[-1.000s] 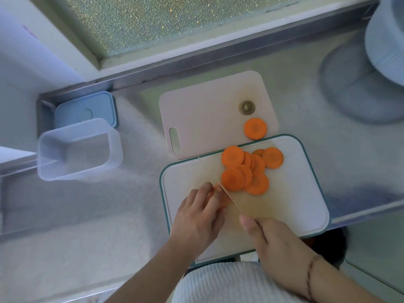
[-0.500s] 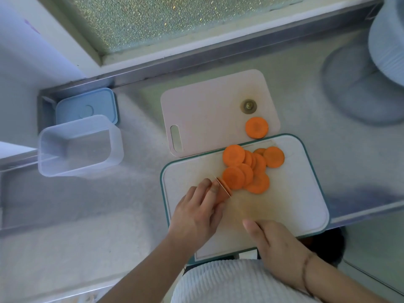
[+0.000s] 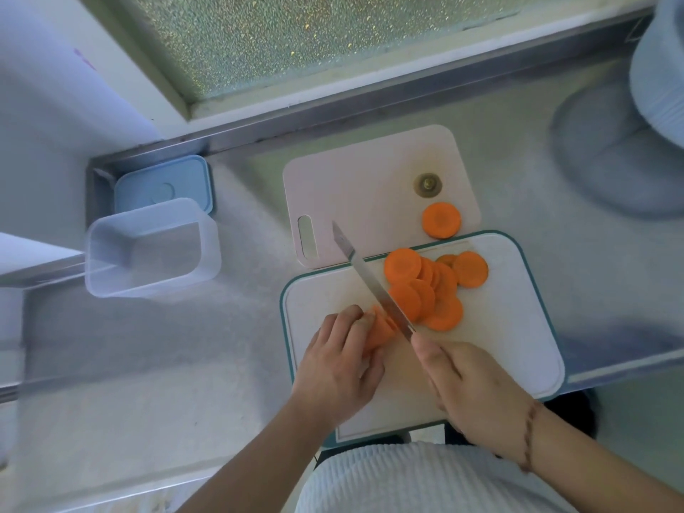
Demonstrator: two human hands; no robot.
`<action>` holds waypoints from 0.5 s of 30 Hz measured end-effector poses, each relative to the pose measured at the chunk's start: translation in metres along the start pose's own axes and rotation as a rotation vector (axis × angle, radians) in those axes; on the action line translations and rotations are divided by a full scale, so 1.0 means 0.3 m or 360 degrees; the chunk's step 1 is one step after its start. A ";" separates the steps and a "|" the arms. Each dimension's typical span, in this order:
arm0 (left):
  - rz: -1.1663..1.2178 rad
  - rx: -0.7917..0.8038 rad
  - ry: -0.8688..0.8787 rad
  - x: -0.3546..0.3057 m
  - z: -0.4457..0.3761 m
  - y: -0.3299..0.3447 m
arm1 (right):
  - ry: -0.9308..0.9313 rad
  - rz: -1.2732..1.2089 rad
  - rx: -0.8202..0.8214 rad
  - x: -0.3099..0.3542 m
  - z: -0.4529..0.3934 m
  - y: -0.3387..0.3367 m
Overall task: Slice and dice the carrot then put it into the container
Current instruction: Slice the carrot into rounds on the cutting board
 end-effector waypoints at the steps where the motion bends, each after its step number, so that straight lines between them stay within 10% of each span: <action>1: 0.0024 0.0000 0.0004 -0.001 0.002 0.000 | 0.0008 0.0015 -0.0020 0.000 0.017 -0.011; 15: 0.0026 0.0084 -0.0030 0.026 0.006 0.015 | 0.0017 0.0161 0.0023 -0.057 0.107 0.006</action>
Point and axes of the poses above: each hand's wrist, its own z-axis away from the middle knuckle, its own y-axis out of the palm, x = y × z, the point moved 6 cm from there along -z, towards the middle knuckle, and after that the axes turned 8 degrees about z, right-handed, at the moved point
